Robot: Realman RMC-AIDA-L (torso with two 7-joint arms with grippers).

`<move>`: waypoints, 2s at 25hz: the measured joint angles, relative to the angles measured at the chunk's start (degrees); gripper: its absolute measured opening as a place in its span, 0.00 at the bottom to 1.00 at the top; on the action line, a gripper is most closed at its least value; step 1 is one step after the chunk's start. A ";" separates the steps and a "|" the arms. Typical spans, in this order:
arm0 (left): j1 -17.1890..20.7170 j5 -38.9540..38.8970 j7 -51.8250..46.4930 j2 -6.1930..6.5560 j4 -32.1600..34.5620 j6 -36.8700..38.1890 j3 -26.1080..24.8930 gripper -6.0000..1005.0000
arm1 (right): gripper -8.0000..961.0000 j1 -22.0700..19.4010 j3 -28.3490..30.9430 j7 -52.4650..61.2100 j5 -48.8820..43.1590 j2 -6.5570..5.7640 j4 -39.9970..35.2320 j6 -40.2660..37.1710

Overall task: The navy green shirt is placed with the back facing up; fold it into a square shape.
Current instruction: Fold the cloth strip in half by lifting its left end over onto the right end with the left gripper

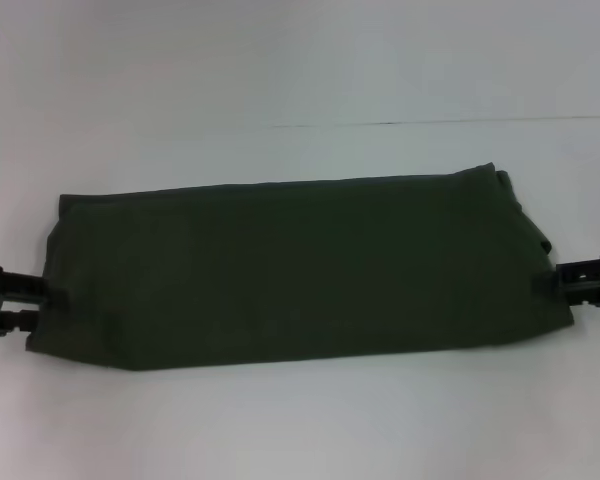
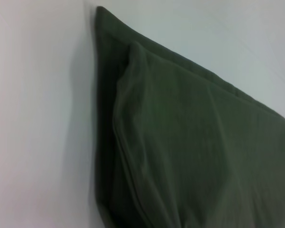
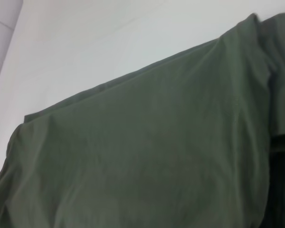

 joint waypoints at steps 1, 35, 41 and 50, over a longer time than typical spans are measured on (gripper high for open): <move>0.13 0.00 -0.21 0.18 0.12 0.04 -0.58 0.48 | 0.54 -0.17 0.41 0.00 0.00 -0.29 -0.06 0.05; -1.22 5.76 -14.27 2.30 0.32 4.80 -7.55 0.96 | 0.98 5.92 2.16 -17.99 10.35 -6.11 5.09 -11.67; 0.63 5.48 -15.64 0.87 -1.24 4.37 -8.37 0.97 | 0.98 7.34 -1.10 -21.60 10.02 -6.90 5.01 -16.07; 0.87 5.87 -15.36 1.00 -2.08 4.68 -8.50 0.96 | 0.99 5.08 -1.46 -44.82 10.25 -6.08 4.89 -16.59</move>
